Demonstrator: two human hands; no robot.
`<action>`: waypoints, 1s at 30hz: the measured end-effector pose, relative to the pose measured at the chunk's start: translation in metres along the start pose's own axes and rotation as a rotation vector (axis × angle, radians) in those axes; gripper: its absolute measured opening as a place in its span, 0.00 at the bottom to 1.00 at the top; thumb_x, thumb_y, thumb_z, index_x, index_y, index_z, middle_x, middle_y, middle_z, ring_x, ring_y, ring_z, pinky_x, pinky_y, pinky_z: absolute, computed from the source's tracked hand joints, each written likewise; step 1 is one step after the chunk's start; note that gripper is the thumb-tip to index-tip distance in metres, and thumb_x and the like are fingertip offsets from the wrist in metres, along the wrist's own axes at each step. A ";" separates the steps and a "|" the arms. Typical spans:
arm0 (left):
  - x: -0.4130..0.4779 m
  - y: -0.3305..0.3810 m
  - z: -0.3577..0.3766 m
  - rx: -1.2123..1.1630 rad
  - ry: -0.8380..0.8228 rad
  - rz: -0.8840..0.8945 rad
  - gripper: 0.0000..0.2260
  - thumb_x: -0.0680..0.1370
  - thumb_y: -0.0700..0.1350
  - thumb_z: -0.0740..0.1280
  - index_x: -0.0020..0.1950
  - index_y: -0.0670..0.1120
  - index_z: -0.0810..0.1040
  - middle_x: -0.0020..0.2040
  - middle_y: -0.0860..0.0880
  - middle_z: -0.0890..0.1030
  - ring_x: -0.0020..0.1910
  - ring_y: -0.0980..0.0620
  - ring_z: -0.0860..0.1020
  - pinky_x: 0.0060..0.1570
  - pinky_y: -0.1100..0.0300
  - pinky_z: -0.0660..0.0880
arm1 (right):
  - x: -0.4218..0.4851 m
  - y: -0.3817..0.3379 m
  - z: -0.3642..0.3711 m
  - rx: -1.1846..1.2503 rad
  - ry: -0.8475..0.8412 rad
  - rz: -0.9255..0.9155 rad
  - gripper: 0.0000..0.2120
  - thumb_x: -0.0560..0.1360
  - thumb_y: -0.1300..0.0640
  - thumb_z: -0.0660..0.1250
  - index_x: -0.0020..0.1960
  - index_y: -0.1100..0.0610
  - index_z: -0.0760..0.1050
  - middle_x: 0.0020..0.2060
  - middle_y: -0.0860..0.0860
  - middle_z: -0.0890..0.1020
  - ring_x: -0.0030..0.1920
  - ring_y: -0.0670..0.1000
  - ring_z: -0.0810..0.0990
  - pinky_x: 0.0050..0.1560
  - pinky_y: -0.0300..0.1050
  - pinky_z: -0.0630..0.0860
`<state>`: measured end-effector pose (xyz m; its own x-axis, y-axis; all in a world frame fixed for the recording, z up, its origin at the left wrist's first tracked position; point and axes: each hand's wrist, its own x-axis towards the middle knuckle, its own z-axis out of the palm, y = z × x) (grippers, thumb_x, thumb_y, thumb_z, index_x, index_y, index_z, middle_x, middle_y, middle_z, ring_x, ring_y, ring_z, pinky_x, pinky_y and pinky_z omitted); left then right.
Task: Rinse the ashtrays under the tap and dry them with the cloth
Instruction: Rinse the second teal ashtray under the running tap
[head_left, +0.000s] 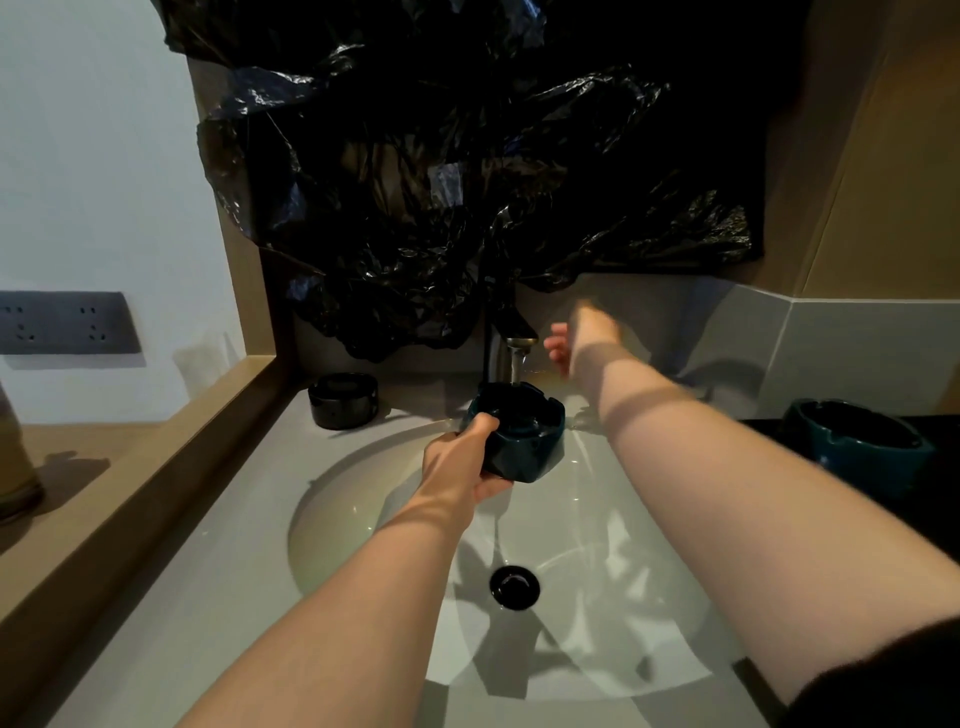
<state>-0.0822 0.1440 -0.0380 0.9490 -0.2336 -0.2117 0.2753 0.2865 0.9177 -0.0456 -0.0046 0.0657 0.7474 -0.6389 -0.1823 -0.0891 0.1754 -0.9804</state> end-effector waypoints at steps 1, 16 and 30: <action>-0.001 0.000 0.000 0.013 0.013 0.001 0.10 0.75 0.44 0.70 0.53 0.41 0.77 0.47 0.43 0.81 0.48 0.44 0.82 0.43 0.50 0.82 | 0.004 0.017 -0.005 0.019 0.040 0.020 0.18 0.81 0.51 0.52 0.39 0.60 0.70 0.29 0.53 0.73 0.26 0.50 0.69 0.30 0.40 0.67; -0.009 0.003 0.001 -0.030 -0.082 -0.047 0.08 0.77 0.37 0.61 0.55 0.43 0.74 0.54 0.40 0.76 0.58 0.38 0.75 0.58 0.39 0.75 | -0.032 0.088 -0.069 -0.393 -0.452 0.008 0.19 0.77 0.41 0.60 0.57 0.55 0.73 0.42 0.54 0.78 0.37 0.52 0.77 0.37 0.45 0.74; 0.009 -0.003 0.001 0.242 0.117 0.022 0.13 0.78 0.50 0.64 0.58 0.45 0.77 0.53 0.42 0.81 0.51 0.44 0.80 0.44 0.52 0.81 | -0.044 0.101 -0.060 -0.069 -0.525 0.317 0.13 0.75 0.56 0.64 0.56 0.63 0.74 0.52 0.62 0.78 0.44 0.59 0.82 0.38 0.49 0.83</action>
<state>-0.0748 0.1398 -0.0420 0.9696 -0.1163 -0.2155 0.2230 0.0561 0.9732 -0.1264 -0.0038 -0.0295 0.9004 -0.1063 -0.4219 -0.3893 0.2360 -0.8904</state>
